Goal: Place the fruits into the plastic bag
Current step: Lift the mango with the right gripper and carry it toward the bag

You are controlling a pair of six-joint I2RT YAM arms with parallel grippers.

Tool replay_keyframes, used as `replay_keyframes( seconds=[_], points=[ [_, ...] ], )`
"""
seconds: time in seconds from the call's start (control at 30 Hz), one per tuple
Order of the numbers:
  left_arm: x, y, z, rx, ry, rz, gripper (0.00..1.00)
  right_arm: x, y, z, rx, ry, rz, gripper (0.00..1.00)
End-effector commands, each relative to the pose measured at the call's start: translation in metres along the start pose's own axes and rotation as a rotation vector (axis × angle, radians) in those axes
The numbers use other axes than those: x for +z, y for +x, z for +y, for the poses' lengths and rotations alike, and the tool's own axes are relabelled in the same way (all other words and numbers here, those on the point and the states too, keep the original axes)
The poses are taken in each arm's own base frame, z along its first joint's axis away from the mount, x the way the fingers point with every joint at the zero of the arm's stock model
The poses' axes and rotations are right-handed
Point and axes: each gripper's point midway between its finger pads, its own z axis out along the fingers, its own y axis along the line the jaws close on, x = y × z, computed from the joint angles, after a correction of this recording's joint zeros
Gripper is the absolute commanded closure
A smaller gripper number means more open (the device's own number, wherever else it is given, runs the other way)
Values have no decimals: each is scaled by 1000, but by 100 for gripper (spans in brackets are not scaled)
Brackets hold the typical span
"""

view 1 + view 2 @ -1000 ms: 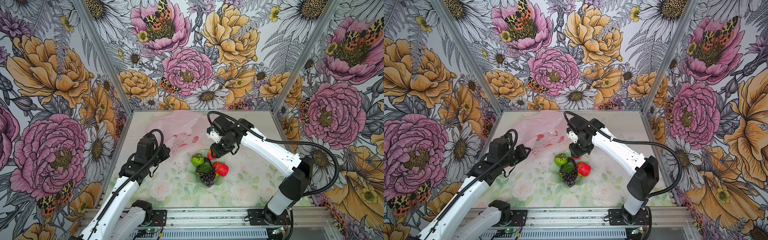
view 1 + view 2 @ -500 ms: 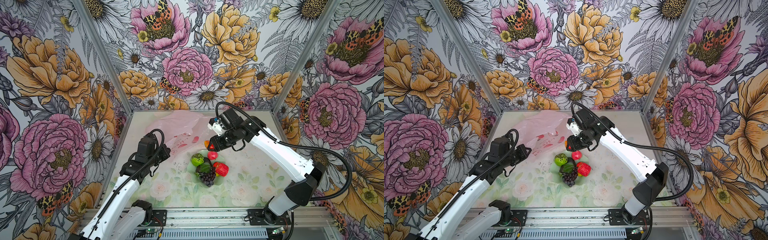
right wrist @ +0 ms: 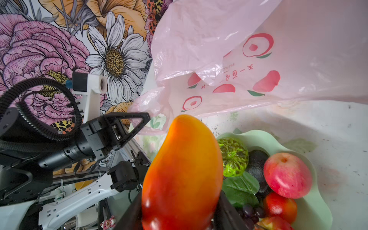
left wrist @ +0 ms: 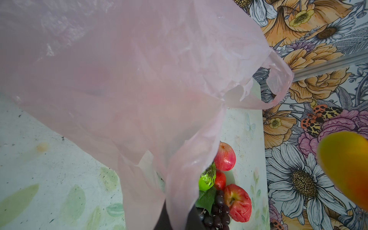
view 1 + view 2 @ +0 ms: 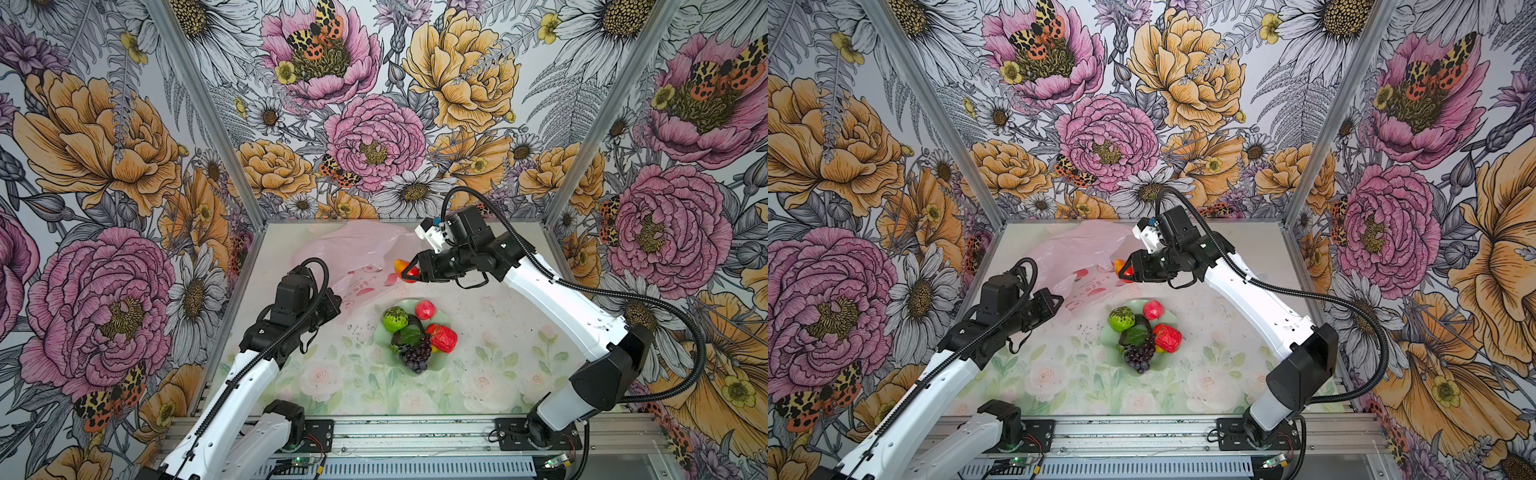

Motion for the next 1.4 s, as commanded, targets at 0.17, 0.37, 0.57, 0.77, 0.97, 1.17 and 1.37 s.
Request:
replay_keyframes(
  seconds=[0.17, 0.37, 0.57, 0.77, 0.97, 1.17, 1.37],
  points=[
    [-9, -18, -33, -7, 97, -40, 100, 20, -40, 16, 74, -140, -97, 56],
    [-7, -20, -40, -9, 115, -34, 100, 44, -50, 4, 124, -141, -89, 56],
    [-5, -22, -48, -9, 127, -27, 100, 63, -52, -7, 141, -138, -61, 56],
    [-4, -25, -54, -4, 136, -24, 100, 81, -39, -19, 160, -129, -12, 57],
    [-3, -25, -56, 0, 142, -15, 100, 95, -32, -30, 178, -118, 13, 57],
    [-1, -25, -61, -12, 156, -6, 100, 108, -35, -31, 178, -108, 7, 57],
    [2, -23, -69, -2, 168, -1, 100, 122, -36, -38, 206, -89, 12, 58]
  ],
)
